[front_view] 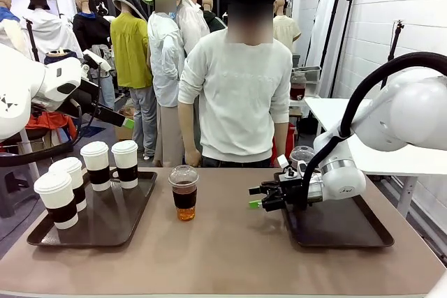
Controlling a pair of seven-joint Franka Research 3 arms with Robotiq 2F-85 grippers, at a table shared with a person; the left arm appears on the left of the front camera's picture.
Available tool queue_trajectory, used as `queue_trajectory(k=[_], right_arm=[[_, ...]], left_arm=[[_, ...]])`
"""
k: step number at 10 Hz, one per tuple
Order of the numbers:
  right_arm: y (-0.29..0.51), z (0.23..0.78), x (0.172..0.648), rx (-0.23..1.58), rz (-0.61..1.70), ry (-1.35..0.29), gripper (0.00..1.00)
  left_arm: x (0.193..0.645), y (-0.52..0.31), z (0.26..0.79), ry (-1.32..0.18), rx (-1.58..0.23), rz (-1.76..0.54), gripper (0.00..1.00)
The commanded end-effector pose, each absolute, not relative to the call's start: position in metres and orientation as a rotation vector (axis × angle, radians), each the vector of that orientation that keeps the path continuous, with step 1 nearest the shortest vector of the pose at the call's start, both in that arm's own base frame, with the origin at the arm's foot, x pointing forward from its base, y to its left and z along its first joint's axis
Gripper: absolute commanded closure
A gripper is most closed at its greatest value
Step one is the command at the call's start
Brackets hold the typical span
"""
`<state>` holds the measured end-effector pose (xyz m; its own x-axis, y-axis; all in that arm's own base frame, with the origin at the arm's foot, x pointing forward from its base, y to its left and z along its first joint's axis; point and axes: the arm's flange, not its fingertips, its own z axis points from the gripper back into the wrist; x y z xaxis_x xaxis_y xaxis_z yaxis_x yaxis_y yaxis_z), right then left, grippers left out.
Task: Distribute the coffee onto the tray.
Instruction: Pick up another iced Americano from the middle of the table and place it on the right Handle tray.
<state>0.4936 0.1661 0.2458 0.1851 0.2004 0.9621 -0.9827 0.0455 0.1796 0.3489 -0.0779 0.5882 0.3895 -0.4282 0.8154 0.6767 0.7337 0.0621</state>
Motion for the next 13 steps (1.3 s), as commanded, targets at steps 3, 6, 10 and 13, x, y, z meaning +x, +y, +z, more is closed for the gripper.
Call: queue_trajectory(k=[3,6,10,13], right_arm=[[0.21,0.243,0.483,1.129,1.149,-0.988,0.0],[0.242,0.236,0.487,1.138,1.172,-0.991,0.0],[0.277,0.229,0.5,1.144,1.216,-1.014,0.0],[0.292,0.231,0.519,1.167,1.184,-1.021,0.0]], left_arm=[[0.348,-0.078,0.588,-0.929,-0.313,-0.719,0.0],[0.348,-0.078,0.588,-0.929,-0.313,-0.719,0.0],[0.348,-0.078,0.588,-0.929,-0.313,-0.719,0.0],[0.348,-0.078,0.588,-0.929,-0.313,-0.719,0.0]])
